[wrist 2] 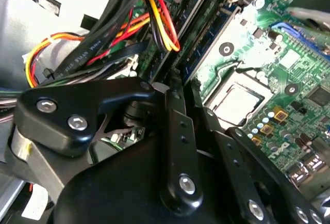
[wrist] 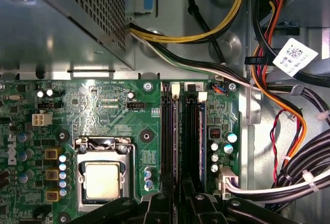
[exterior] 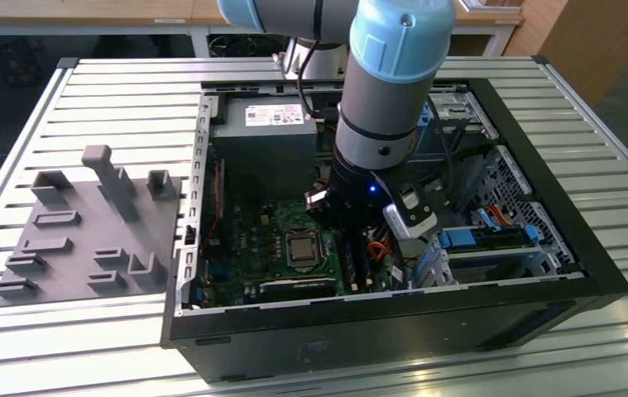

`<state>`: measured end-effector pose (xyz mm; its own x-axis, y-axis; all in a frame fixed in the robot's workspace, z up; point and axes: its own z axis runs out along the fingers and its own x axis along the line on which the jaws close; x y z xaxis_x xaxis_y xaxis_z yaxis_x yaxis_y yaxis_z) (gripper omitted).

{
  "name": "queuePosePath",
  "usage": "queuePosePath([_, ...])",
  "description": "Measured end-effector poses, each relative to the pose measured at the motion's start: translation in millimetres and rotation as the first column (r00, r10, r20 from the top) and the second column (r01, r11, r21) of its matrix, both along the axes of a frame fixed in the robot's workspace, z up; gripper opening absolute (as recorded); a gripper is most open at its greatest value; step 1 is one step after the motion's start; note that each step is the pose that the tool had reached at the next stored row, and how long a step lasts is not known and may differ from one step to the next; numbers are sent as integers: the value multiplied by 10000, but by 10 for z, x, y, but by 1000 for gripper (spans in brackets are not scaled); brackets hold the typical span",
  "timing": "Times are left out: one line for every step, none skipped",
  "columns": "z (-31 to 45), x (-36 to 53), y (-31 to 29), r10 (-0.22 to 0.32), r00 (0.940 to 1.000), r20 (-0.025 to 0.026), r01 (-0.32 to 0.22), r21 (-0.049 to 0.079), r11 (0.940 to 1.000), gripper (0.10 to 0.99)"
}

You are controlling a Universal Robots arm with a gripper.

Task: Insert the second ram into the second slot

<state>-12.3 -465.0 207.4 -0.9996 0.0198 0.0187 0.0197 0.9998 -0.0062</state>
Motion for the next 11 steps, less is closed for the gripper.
queuePosePath([0,0,0,0,10000,0,0,0,10000,216])
queuePosePath([6,0,0,0,10000,0,0,-2,10000,216])
queuePosePath([15,0,0,0,10000,0,0,0,10000,216])
queuePosePath([27,0,0,0,10000,0,0,-1,10000,216])
queuePosePath([43,0,0,-1,10000,0,1,-1,10000,216])
queuePosePath([59,0,0,0,10000,0,0,-1,10000,216])
queuePosePath([77,0,0,-1,10000,0,1,0,10000,216])
queuePosePath([98,0,0,-1,10000,-1,1,0,10000,216])
queuePosePath([116,0,0,0,10000,-3,0,-1,10000,216])
queuePosePath([136,0,0,0,10000,-5,0,-1,10000,216])
queuePosePath([153,0,0,0,10000,-7,0,0,10000,216])
